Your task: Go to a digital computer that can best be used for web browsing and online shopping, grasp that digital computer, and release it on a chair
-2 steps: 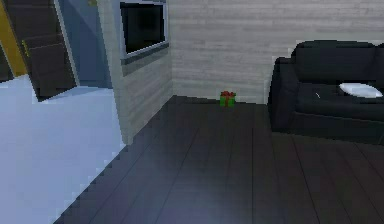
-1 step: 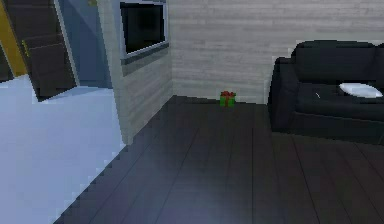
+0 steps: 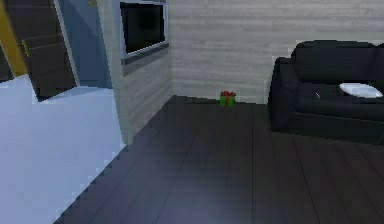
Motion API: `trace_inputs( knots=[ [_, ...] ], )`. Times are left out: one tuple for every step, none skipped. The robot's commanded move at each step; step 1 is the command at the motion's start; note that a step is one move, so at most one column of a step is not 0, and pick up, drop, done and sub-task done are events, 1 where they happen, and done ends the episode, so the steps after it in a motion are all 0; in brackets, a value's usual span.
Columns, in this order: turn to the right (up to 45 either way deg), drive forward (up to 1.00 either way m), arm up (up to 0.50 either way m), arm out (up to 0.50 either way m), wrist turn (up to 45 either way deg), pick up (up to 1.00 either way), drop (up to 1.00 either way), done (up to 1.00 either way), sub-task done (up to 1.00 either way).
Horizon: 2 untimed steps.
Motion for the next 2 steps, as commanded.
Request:
trace_inputs(
  knots=[
    [0.0, 0.0, 0.0, 0.0, 45.0, 0.0, 0.0, 0.0, 0.0],
    [0.0, 0.0, 0.0, 0.0, 45.0, 0.0, 0.0, 0.0, 0.0]
  ],
)
